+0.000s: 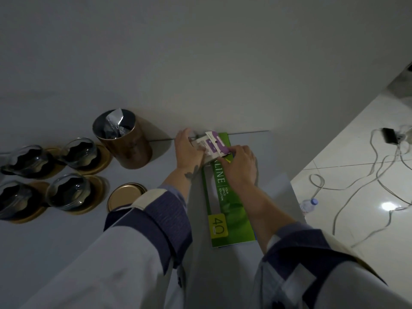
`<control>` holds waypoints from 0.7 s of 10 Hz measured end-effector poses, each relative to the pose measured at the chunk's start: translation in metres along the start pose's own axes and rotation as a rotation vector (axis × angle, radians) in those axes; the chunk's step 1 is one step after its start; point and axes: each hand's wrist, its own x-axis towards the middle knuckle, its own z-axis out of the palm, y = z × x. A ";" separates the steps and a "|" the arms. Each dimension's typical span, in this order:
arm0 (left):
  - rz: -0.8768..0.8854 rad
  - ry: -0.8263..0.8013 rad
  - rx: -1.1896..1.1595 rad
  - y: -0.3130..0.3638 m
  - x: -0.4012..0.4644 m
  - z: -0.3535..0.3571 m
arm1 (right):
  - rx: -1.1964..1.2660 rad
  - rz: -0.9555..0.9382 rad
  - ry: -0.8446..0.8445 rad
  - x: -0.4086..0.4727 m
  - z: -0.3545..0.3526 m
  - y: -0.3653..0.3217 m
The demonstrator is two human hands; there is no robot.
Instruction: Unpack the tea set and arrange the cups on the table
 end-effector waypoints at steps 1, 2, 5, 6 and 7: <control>0.027 0.066 0.022 0.002 -0.005 0.001 | -0.026 0.020 0.046 -0.004 0.003 -0.002; -0.090 0.151 0.138 -0.002 -0.016 0.003 | -0.045 0.008 0.069 -0.006 0.006 -0.003; -0.026 -0.193 0.203 -0.001 -0.018 -0.004 | -0.017 0.033 0.016 0.001 0.001 -0.004; 0.011 -0.190 0.252 0.004 -0.022 -0.016 | -0.085 0.055 -0.081 0.005 -0.010 -0.010; 0.024 -0.145 0.326 0.014 -0.030 -0.039 | -0.205 0.072 -0.090 -0.007 -0.023 -0.019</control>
